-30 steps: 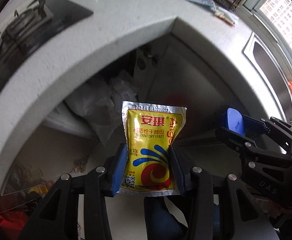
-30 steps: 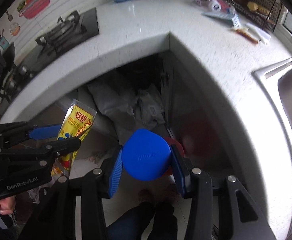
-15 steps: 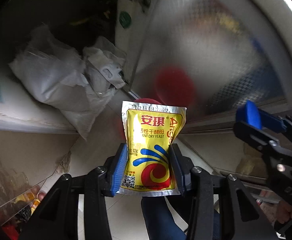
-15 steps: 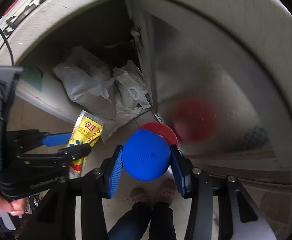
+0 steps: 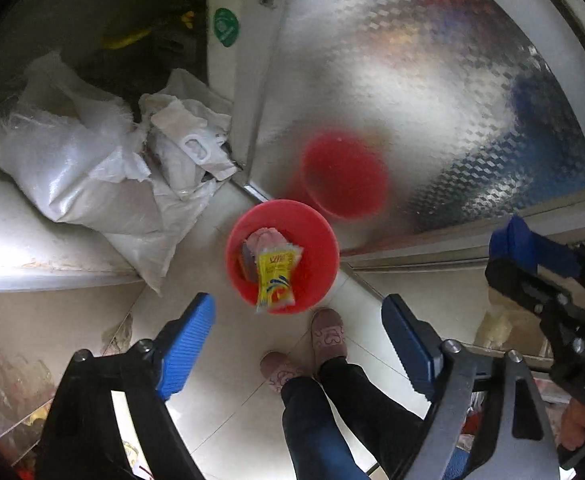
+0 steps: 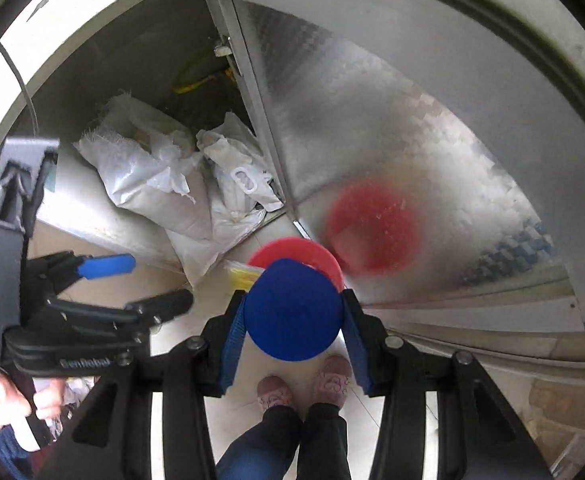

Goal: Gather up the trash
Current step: 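Lower the yeast packet and blue cap into the red bin and open both tools, then raise both tools back up to the counter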

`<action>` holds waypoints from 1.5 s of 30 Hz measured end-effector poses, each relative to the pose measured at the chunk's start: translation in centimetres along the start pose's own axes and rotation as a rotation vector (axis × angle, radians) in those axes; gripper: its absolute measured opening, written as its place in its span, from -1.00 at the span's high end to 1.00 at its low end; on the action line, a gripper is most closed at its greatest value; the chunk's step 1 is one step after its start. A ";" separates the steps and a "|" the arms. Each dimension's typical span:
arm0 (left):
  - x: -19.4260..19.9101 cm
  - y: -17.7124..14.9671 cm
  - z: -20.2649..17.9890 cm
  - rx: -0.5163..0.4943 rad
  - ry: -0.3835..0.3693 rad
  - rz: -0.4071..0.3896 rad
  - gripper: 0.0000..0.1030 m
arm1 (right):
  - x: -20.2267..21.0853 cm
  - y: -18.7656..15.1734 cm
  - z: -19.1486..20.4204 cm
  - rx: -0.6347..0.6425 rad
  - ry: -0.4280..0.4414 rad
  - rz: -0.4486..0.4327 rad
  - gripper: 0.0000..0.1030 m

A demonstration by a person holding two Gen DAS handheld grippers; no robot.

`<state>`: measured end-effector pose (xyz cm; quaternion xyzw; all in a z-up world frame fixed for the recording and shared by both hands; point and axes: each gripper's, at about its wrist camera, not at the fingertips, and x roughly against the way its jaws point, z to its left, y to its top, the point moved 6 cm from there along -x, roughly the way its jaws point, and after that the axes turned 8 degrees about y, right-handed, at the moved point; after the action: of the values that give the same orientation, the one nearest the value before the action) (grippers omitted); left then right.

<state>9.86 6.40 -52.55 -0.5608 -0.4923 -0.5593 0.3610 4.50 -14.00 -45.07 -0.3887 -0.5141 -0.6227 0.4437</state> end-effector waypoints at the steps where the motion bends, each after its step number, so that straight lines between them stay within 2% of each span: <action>1: 0.3 -0.1 0.2 0.007 0.000 0.000 -0.67 | -0.1 0.0 0.1 0.003 0.005 0.005 0.16; 3: 0.6 -0.2 0.6 0.015 0.012 0.000 -0.75 | -0.4 -0.1 0.4 0.011 0.015 0.013 0.16; 5: 1.2 -0.4 1.0 0.017 0.046 -0.002 -1.00 | -0.6 0.0 0.7 0.020 0.028 0.006 0.16; 8: 2.2 -0.8 1.7 0.019 0.085 -0.021 -1.00 | -1.1 0.3 1.2 0.039 0.038 -0.012 0.16; 12: 2.8 -1.4 2.6 0.014 0.133 -0.030 -1.00 | -2.7 0.5 2.0 0.067 0.063 0.029 0.16; 23: 0.9 -3.2 5.0 0.101 0.148 -0.011 -1.00 | -6.5 0.9 3.1 0.160 0.051 0.045 0.16; 24: 1.0 -3.4 5.2 0.109 0.149 -0.013 -1.00 | -6.7 0.9 3.2 0.163 0.054 0.050 0.07; 25: 1.0 -3.6 5.2 0.115 0.152 -0.014 -1.00 | -6.8 0.9 3.2 0.171 0.059 0.056 -0.20; 27: 1.1 -4.0 5.3 0.126 0.158 -0.017 -1.00 | -6.5 1.0 3.3 0.187 0.045 0.035 -0.56; 29: 1.4 -4.3 5.4 0.135 0.165 -0.017 -1.00 | -6.2 1.0 3.5 0.208 0.034 0.014 -0.68; 35: 4.6 -5.0 5.6 0.161 0.173 -0.041 -1.00 | -3.1 1.2 4.1 0.225 0.047 -0.009 -0.73; 37: 6.6 -5.1 5.3 0.164 0.165 -0.052 -1.00 | -1.3 1.4 4.6 0.229 0.065 -0.020 -0.73; 45: 16.5 -4.8 4.6 0.176 0.214 -0.147 -1.00 | 7.3 2.8 6.8 0.229 0.102 -0.063 -0.79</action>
<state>4.75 14.48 -37.60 -0.4269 -0.5377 -0.5954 0.4173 5.14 -8.69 -36.20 -0.2871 -0.5705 -0.5926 0.4908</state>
